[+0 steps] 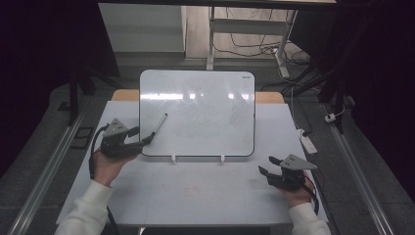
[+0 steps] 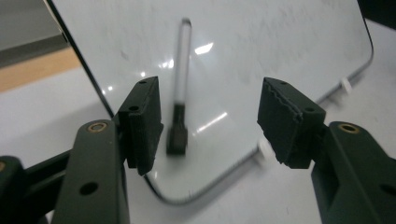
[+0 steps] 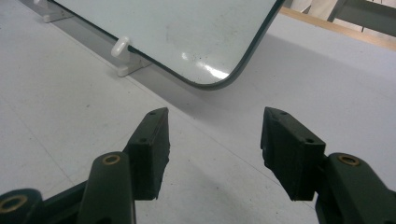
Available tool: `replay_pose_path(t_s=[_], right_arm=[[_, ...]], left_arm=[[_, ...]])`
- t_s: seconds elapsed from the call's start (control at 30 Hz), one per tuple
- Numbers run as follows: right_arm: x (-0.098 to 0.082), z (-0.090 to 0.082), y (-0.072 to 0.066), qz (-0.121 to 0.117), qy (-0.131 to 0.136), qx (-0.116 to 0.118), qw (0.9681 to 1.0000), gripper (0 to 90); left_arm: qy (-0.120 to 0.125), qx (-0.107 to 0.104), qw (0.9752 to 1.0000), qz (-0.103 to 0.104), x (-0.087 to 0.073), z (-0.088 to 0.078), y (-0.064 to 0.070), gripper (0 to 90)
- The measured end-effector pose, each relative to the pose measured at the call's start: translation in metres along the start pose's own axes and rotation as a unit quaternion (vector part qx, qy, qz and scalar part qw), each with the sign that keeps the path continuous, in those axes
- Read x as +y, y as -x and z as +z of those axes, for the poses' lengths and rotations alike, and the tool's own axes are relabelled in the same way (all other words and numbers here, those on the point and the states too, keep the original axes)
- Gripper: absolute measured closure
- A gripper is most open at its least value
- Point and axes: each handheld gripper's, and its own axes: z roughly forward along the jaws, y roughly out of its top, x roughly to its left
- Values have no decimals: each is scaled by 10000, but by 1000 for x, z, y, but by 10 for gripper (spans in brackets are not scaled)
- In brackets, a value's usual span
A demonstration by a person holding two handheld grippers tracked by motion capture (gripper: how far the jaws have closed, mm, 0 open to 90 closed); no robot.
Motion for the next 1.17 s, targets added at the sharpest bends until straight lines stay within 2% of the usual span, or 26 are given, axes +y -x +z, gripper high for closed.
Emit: replay_pose_path(t_s=[0.3, 0.6, 0.73, 1.17], right_arm=[[-4, -2, 7, 18, -27, 43, 10000, 416], [-5, -1, 8, -13, -42, 140, 9999, 415], [-5, -1, 8, -11, -27, 146, 9999, 416], [-3, -1, 6, -100, 63, 251, 9996, 416]], left_arm=[[-243, -400, 9988, -161, -43, -21, 11, 358], [-460, -520, 9973, -254, -75, -23, 21, 346], [-535, -522, 9969, -237, -77, -19, 22, 343], [-527, -487, 9971, -263, -79, -17, 22, 335]])
